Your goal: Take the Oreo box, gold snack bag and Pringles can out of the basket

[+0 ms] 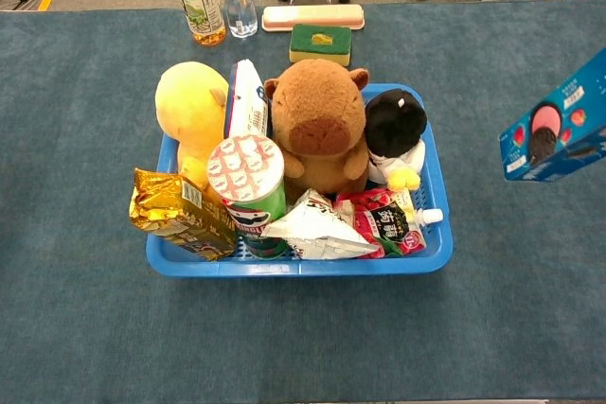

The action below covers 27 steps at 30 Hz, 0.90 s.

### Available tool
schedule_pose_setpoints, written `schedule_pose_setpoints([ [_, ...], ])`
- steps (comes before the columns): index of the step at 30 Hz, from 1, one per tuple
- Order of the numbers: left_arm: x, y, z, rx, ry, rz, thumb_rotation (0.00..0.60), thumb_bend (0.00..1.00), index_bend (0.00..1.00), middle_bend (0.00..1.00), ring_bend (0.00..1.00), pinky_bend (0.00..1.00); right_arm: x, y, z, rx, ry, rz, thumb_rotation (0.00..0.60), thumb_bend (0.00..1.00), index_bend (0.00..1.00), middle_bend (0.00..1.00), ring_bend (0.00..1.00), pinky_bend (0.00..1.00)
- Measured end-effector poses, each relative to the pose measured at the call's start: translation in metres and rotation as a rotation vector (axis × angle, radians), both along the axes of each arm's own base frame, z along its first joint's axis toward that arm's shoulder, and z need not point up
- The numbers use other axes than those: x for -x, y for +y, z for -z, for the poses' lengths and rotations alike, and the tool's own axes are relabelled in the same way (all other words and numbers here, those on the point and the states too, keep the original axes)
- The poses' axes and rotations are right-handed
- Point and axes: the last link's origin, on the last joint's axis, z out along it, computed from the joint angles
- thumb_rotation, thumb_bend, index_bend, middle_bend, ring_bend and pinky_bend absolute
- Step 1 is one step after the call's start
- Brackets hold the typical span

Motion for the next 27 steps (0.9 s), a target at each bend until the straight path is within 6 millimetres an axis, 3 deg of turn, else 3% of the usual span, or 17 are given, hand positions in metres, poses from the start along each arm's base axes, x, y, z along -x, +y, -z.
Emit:
schedule_pose_setpoints([
  [6,-0.004,0.004,0.002,0.009,-0.005,0.016,0.600,0.27,0.32,0.35,0.32,0.53,0.028,0.015,0.000,-0.043,0.172,0.169,0.600,0.09,0.54,0.48,0.43,0.68],
  [10,-0.007,0.006,0.003,0.014,-0.006,0.029,0.600,0.27,0.32,0.35,0.32,0.53,0.042,0.021,0.000,-0.055,0.240,0.252,0.600,0.00,0.38,0.36,0.39,0.68],
  [14,-0.009,0.009,0.004,0.019,-0.007,0.039,0.600,0.27,0.32,0.35,0.32,0.53,0.049,0.021,0.004,-0.047,0.276,0.276,0.600,0.00,0.18,0.26,0.33,0.66],
  [17,-0.009,0.009,0.004,0.019,-0.014,0.043,0.600,0.27,0.32,0.35,0.32,0.53,0.049,0.019,0.006,-0.039,0.286,0.272,0.600,0.00,0.11,0.22,0.30,0.66],
  [27,-0.017,0.009,0.001,0.014,-0.079,0.072,0.600,0.27,0.32,0.30,0.31,0.53,0.048,0.008,0.008,0.071,0.278,0.229,0.600,0.00,0.07,0.19,0.24,0.57],
])
